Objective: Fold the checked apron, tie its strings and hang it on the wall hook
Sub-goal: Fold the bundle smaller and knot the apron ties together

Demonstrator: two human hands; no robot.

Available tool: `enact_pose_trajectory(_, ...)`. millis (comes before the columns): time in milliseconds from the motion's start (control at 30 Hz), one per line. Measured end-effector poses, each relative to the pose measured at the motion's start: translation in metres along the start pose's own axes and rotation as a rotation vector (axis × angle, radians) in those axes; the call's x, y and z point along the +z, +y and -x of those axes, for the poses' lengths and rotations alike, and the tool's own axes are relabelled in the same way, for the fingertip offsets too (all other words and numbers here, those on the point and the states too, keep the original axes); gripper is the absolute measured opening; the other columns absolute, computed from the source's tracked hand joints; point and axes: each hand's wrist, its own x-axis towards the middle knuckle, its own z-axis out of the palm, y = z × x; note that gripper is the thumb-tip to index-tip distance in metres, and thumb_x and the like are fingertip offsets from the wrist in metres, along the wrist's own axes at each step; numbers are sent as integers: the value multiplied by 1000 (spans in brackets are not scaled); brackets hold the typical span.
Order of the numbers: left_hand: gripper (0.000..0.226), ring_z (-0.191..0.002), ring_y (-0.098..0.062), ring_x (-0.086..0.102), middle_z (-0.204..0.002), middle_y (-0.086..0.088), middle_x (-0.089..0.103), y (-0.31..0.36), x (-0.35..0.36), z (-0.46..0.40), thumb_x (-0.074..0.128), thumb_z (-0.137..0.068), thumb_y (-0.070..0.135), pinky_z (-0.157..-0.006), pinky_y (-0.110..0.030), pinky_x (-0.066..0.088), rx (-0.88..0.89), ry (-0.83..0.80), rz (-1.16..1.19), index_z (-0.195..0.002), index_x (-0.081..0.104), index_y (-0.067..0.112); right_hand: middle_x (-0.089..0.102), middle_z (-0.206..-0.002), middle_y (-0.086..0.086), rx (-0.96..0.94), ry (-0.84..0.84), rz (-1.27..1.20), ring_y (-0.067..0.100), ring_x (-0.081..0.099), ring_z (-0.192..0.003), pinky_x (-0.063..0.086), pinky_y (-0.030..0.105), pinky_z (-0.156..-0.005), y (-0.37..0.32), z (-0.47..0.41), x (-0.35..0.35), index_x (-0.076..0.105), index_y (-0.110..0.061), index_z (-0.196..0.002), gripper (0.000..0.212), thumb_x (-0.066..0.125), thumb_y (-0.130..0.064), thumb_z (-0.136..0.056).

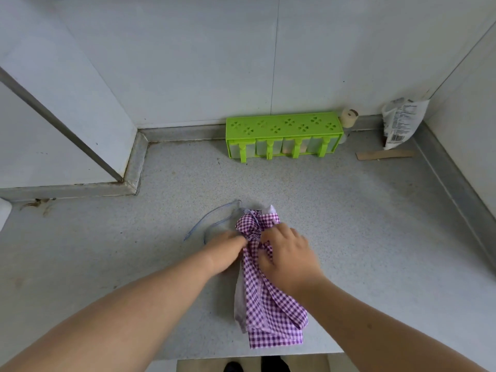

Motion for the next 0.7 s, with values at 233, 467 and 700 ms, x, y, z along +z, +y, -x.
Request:
enact_pose_trajectory(233, 37, -118, -24, 65, -128, -4, 71, 25, -1, -16, 43, -105, 35, -109, -48, 51, -71, -8, 316, -132, 67, 27, 52, -145, 2, 193, -84, -38, 27, 43, -136, 35, 46, -112, -17, -75, -7, 49, -25, -144, 60, 41, -62, -98)
enact_pose_trajectory(467, 29, -73, -25, 71, -90, -11, 74, 27, -2, -16, 46, -105, 18, -60, -35, 60, -149, -24, 706, -113, 71, 6, 62, -116, 0, 257, -220, -124, 23, 59, -109, 52, 44, -95, -15, -97, 1, 69, -34, -117, 31, 53, -51, -97)
enact_pose_trajectory(700, 25, -68, -19, 64, -86, -6, 70, 18, -21, -3, 45, -104, 33, -65, -33, 50, -190, -140, 723, -102, 66, 18, 76, -84, -7, 301, -211, -564, 10, 71, -82, 55, 25, -74, -21, -72, -15, 77, -28, -92, 21, 63, -41, -99)
